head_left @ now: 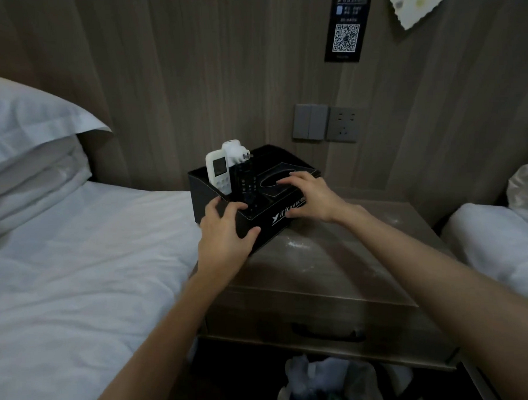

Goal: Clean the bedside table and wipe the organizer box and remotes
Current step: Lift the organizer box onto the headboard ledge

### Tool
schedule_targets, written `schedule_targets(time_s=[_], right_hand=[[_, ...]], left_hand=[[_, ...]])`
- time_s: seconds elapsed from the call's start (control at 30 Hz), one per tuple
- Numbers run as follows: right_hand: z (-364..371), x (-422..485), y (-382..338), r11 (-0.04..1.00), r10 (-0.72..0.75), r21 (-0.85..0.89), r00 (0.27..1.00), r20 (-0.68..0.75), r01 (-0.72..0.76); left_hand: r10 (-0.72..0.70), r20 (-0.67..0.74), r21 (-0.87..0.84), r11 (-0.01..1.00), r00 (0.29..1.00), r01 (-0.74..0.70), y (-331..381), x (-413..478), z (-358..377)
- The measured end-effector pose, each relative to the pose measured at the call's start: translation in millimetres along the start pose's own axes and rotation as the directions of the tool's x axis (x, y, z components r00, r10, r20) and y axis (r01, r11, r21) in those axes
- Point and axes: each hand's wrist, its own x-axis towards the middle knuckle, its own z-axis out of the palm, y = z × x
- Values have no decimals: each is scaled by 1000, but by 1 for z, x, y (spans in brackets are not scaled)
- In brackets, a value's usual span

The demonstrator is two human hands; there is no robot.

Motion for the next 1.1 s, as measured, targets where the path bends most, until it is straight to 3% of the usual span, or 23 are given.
schedule_targets(time_s=[0.2, 0.43, 0.7, 1.1], right_hand=[[10, 25, 7, 995, 21, -99, 994, 105, -10], [7, 39, 12, 989, -141, -14, 980, 144, 144], [19, 36, 2, 993, -107, 48, 994, 27, 106], [29, 17, -47, 1000, -13, 25, 987, -157, 18]], left_hand=[[112, -96, 43, 993, 989, -108, -16, 5, 16], [116, -147, -34, 992, 982, -122, -16, 5, 28], [135, -133, 4, 991, 982, -136, -22, 10, 27], [115, -145, -281, 947, 983, -152, -62, 36, -4]])
